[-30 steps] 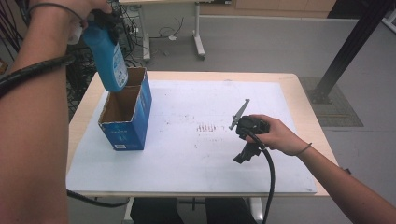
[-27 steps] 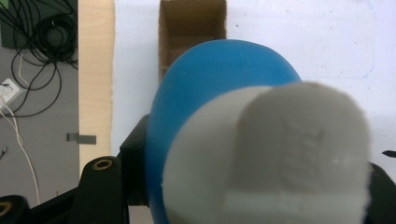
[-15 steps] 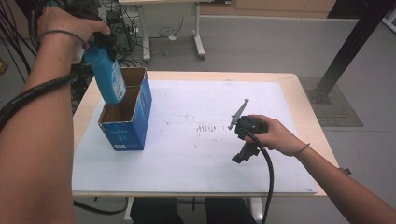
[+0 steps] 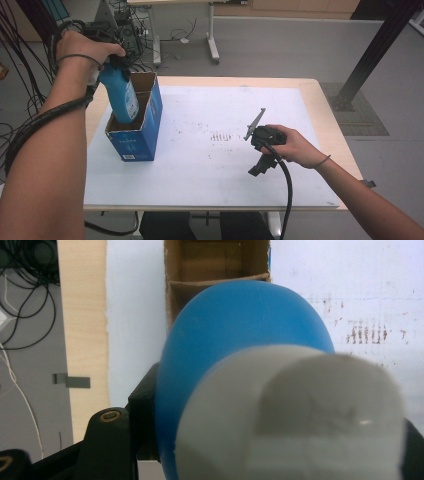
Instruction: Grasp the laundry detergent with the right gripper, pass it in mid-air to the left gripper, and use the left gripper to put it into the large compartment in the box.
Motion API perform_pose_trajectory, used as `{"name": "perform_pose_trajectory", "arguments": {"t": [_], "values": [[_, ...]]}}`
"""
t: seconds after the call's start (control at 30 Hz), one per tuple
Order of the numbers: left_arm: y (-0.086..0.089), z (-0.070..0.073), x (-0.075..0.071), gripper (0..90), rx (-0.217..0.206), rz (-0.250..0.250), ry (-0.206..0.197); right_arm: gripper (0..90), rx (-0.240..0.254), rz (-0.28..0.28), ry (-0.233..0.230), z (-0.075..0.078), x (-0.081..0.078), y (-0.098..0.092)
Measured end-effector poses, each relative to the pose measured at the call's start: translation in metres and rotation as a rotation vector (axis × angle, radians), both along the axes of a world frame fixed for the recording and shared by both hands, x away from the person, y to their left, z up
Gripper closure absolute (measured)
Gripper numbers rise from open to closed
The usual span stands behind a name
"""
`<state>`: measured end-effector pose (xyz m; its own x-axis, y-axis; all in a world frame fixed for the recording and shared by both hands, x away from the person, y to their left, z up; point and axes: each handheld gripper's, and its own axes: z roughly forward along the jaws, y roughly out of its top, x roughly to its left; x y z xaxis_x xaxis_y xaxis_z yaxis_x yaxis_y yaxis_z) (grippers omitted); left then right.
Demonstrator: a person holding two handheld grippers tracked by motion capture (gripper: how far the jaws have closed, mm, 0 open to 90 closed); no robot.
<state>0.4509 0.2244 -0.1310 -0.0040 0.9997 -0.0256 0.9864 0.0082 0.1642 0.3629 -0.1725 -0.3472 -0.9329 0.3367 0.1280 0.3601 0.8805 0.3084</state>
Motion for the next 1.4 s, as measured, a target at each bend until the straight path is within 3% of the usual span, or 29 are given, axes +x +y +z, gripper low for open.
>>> {"name": "perform_pose_trajectory", "arguments": {"t": [0.2, 0.93, 1.4], "values": [[0.001, -0.017, 0.002, 38.1, -0.018, -0.01, 0.022, 3.5, 0.002, 0.002, 0.006, -0.002, -0.001, 0.0], [0.0, -0.077, 0.01, 38.1, 0.004, 0.002, 0.08, 3.6, 0.004, 0.002, 0.015, -0.008, 0.001, 0.0], [-0.001, -0.109, 0.013, 38.0, -0.017, 0.003, 0.109, 3.7, 0.003, 0.0, 0.025, -0.009, 0.0, 0.001]]}}
